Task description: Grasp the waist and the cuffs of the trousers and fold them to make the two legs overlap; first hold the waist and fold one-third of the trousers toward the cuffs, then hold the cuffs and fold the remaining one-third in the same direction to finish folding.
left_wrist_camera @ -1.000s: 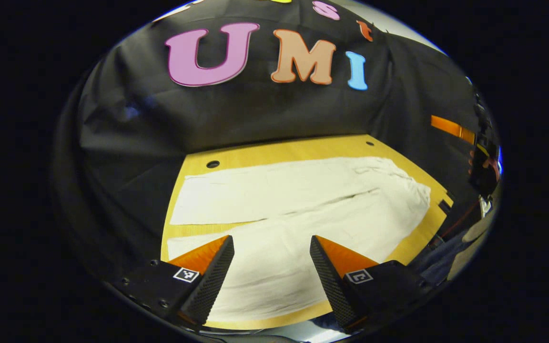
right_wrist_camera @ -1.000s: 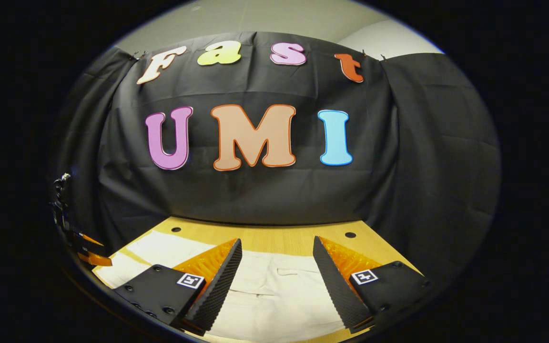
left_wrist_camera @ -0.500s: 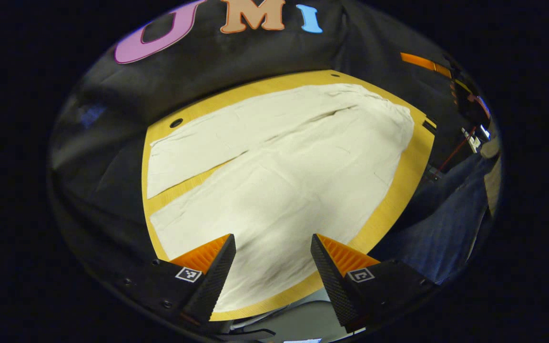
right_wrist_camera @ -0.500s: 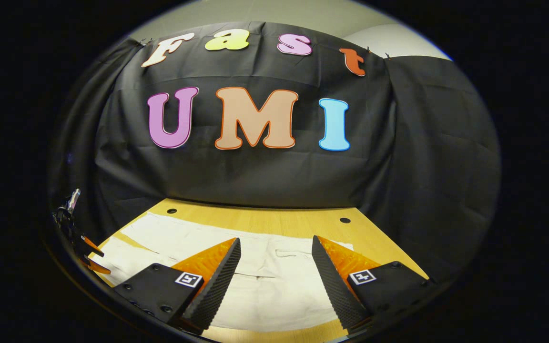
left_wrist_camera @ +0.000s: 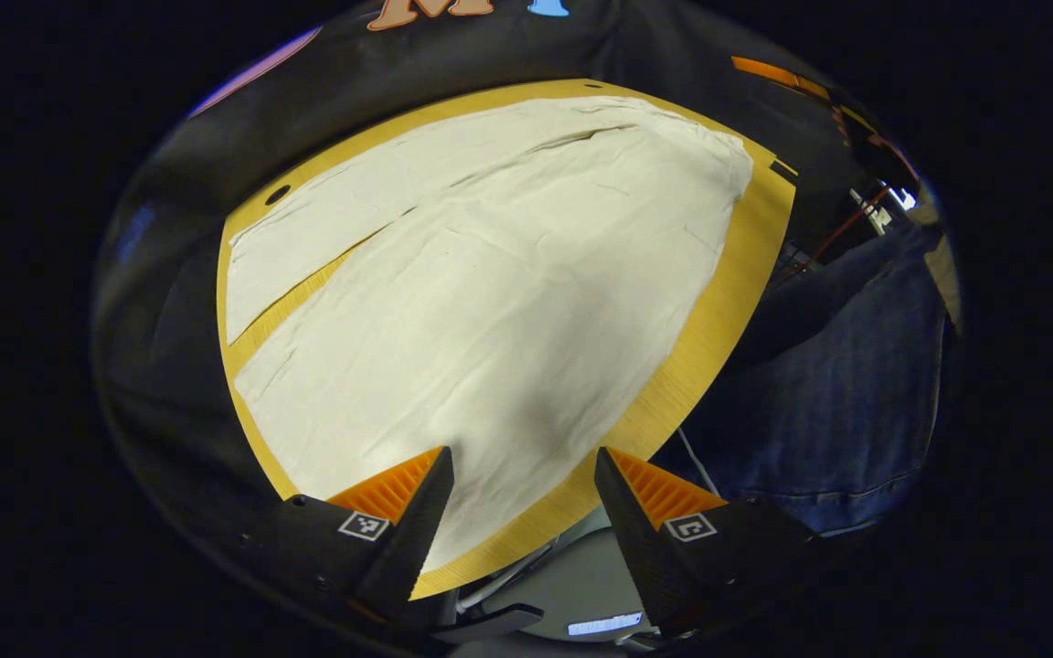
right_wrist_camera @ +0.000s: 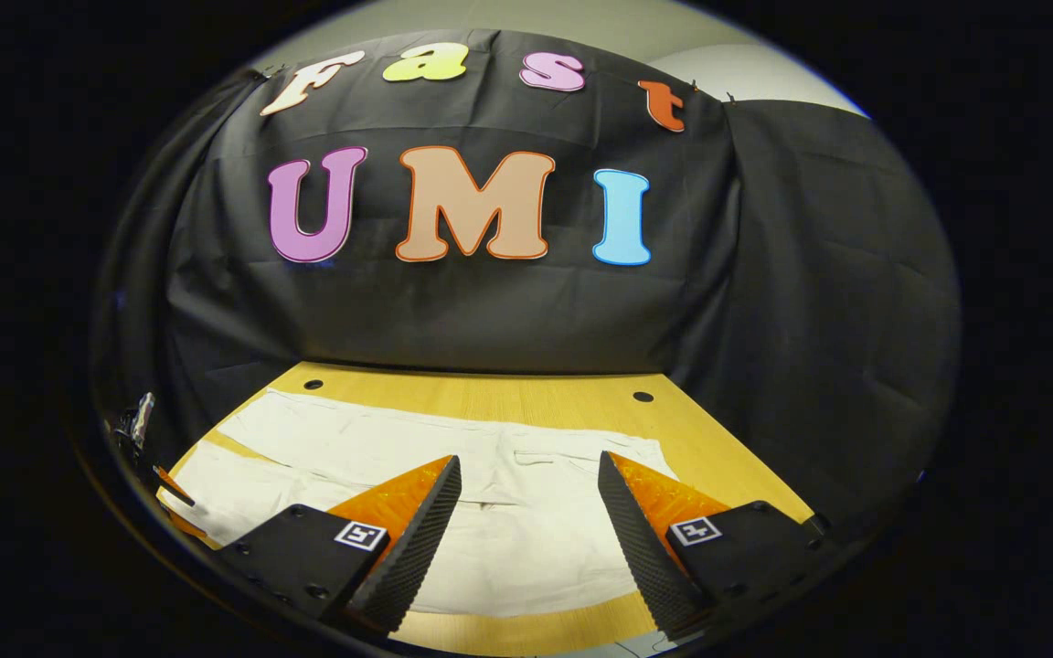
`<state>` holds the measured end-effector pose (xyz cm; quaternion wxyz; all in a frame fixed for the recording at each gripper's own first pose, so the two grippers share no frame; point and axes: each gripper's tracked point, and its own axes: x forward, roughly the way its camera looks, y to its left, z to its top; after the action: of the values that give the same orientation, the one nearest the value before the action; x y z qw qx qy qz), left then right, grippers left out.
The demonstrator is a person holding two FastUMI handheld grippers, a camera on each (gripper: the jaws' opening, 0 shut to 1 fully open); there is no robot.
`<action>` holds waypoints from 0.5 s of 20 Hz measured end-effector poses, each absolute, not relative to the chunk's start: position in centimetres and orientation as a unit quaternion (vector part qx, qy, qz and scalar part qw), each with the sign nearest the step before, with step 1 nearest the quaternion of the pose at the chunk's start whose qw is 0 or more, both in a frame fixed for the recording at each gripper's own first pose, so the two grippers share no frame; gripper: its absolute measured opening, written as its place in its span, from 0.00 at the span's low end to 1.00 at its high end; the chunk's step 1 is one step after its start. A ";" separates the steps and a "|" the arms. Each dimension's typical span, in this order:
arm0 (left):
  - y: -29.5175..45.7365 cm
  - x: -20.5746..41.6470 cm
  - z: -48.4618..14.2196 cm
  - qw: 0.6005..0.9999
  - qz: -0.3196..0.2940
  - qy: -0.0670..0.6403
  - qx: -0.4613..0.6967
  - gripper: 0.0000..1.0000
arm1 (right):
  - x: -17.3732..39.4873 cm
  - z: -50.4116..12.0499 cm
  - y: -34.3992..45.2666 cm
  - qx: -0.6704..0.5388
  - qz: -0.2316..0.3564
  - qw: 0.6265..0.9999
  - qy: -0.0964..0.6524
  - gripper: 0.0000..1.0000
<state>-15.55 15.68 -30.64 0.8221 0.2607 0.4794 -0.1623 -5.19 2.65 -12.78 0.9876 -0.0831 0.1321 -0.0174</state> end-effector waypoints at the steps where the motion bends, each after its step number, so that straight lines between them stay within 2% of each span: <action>1: 16.2 -15.6 -31.1 0.817 -0.162 0.481 0.273 0.93 | -5.2 -12.8 2.6 -0.084 -0.019 0.987 0.133 0.96; 6: 16.8 -16.7 -32.4 0.790 -0.180 0.503 0.301 0.90 | -5.2 -12.7 1.7 -0.089 -0.029 0.987 0.133 0.97; 10: 16.9 -16.7 -32.9 0.786 -0.180 0.514 0.292 0.85 | -5.5 -12.7 0.9 -0.085 -0.038 0.986 0.135 0.96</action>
<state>-16.72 16.91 -32.94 0.7861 0.2920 0.5142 -0.1796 -5.45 0.89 -12.74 0.9865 -0.0851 0.1349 -0.0380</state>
